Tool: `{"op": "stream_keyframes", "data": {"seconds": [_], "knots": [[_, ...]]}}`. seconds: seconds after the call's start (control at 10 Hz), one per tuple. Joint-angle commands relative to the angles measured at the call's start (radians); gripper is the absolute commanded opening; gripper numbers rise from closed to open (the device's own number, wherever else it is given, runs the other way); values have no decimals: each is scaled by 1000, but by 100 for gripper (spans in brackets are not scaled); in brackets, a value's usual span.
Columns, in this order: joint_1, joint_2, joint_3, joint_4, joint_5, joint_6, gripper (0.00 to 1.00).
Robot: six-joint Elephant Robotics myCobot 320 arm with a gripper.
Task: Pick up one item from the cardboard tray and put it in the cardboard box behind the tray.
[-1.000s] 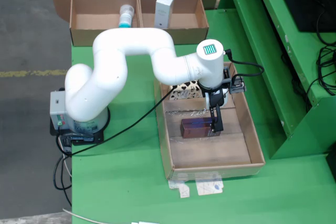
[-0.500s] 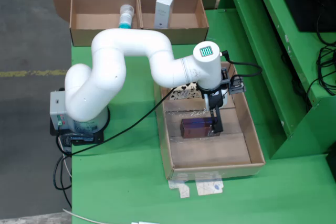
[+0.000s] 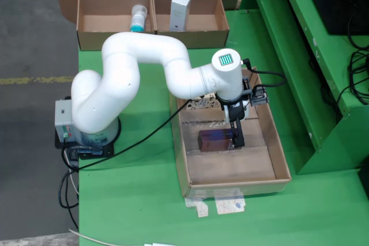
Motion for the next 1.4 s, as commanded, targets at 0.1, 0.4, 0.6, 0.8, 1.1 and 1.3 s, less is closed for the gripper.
{"op": "stream_keyframes", "data": {"seconds": [0.1, 0.4, 0.6, 0.8, 1.1, 1.3], "knots": [[2, -16, 3, 62, -11, 0, 100], [-11, -37, -62, 157, 13, -26, 100], [-14, -64, -71, 184, 16, -23, 100], [-16, -123, -59, 208, 14, -18, 100], [-19, -163, -46, 214, 14, -13, 100], [-22, -173, -54, 227, 17, -10, 100]]}}
